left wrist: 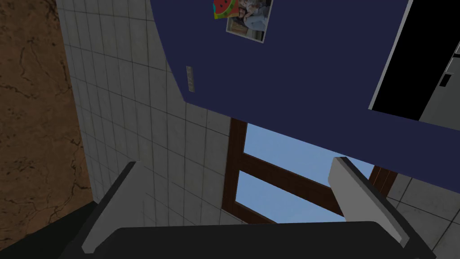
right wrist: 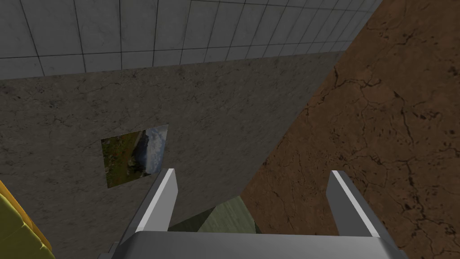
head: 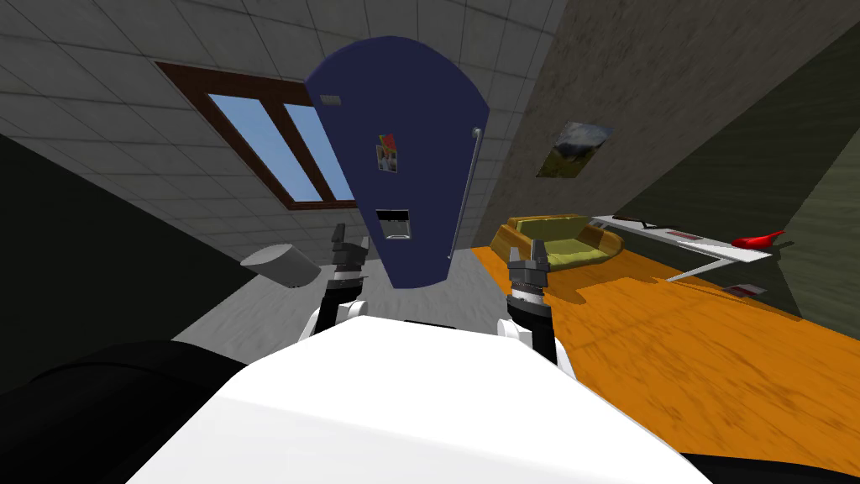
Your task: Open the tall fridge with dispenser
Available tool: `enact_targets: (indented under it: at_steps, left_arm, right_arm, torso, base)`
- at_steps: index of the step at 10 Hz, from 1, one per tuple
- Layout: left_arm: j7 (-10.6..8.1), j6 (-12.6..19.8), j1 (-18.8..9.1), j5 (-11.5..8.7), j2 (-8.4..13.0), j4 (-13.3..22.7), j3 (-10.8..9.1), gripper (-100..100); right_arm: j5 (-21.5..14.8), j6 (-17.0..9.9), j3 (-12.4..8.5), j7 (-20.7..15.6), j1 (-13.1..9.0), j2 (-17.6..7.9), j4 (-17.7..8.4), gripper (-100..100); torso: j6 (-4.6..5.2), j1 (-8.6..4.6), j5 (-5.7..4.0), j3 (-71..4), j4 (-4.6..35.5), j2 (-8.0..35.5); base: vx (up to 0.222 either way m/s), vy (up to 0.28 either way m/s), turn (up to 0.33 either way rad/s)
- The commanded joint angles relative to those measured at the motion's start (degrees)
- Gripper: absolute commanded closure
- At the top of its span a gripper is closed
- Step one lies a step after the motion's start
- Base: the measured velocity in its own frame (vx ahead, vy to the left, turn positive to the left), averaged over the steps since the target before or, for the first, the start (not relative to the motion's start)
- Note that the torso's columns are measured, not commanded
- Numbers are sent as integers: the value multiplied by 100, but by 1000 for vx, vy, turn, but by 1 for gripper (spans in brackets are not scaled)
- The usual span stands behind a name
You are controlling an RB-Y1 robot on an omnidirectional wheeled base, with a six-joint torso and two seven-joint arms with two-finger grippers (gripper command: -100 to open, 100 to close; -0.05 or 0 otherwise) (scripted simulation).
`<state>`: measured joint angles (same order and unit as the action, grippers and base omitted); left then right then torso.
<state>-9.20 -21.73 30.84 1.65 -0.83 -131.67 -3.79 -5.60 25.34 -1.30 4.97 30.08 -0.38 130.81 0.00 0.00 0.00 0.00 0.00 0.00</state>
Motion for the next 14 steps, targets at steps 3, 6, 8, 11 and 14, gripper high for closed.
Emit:
enact_targets:
  at_steps: [3,6,8,11,14]
  left_arm:
    - [0,0,0,0,0,-1,0,0]
    - [0,0,0,0,0,-1,0,0]
    - [0,-1,0,0,0,-2,0,0]
    - [-17,-31,-101,-38,368,176,-24,-100]
    - [-60,-104,-343,-131,741,596,-82,-100]
  right_arm:
    - [0,0,0,0,0,0,1,0]
    - [0,0,0,0,0,0,1,0]
    - [0,1,0,0,0,0,2,0]
    - [0,0,0,0,0,0,0,0]
    - [0,0,1,0,1,1,-1,0]
  torso:
    - [0,0,0,-2014,1006,1003]
    - [0,0,0,-4536,2268,2269]
    - [0,0,0,-6227,3114,3116]
    - [0,-4,-1,-8315,4148,4152]
    - [0,-13,-4,-8462,4224,4217]
  base:
    - [0,0,0]
    - [0,0,0]
    - [0,0,0]
    - [15,-22,14]
    - [56,-91,37]
